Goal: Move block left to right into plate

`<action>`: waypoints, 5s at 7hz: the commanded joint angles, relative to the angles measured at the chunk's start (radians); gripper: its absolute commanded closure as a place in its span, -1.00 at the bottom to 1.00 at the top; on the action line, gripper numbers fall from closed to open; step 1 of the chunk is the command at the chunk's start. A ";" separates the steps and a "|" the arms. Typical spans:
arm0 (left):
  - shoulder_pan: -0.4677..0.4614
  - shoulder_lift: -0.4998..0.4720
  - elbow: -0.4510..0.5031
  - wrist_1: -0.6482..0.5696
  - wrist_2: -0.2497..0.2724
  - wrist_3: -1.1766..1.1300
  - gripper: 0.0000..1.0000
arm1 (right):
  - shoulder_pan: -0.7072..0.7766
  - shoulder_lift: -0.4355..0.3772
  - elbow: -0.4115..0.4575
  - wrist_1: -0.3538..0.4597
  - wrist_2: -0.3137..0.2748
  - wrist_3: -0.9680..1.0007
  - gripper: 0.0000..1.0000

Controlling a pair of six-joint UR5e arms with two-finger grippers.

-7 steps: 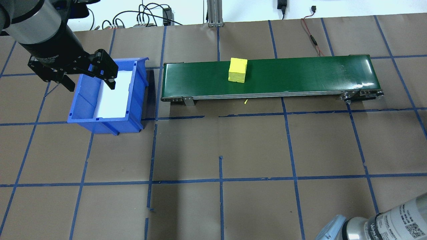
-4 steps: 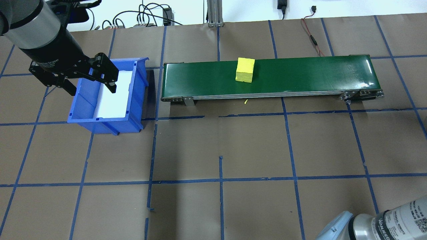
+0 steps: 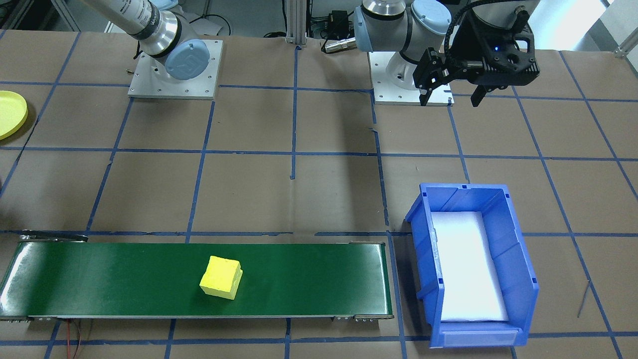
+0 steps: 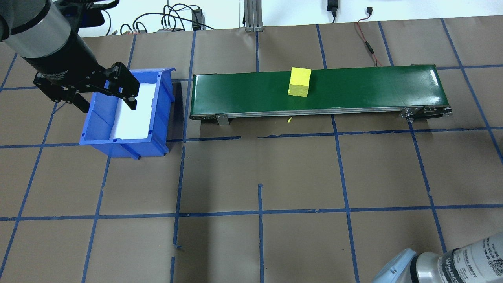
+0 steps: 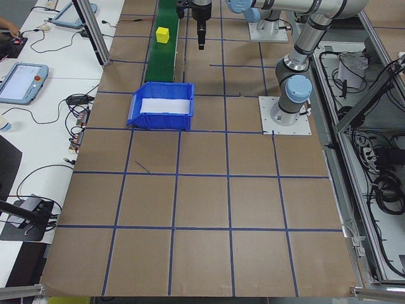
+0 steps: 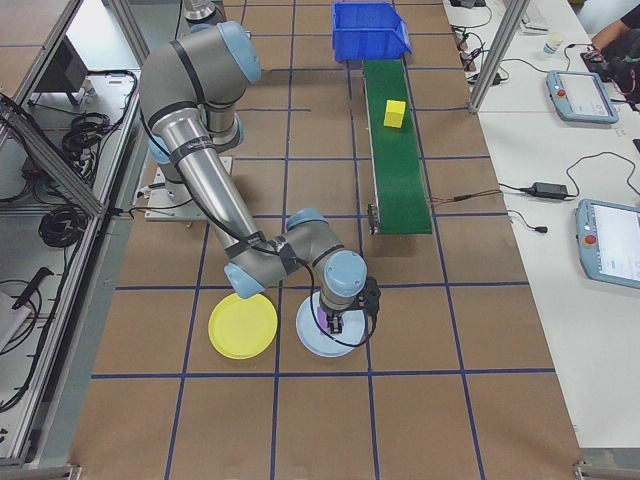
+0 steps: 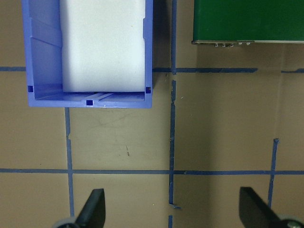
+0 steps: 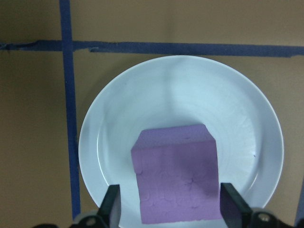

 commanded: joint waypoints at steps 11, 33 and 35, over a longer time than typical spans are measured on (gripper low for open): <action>-0.003 0.009 -0.002 -0.018 0.013 0.026 -1.00 | 0.650 -0.089 -0.078 0.078 0.234 0.739 -0.55; 0.006 0.009 0.000 -0.042 0.010 0.071 -1.00 | 0.693 -0.052 -0.063 0.007 -0.039 0.761 0.41; 0.007 0.009 0.000 -0.042 0.012 0.071 -1.00 | 0.529 -0.094 -0.040 0.082 -0.065 0.535 0.40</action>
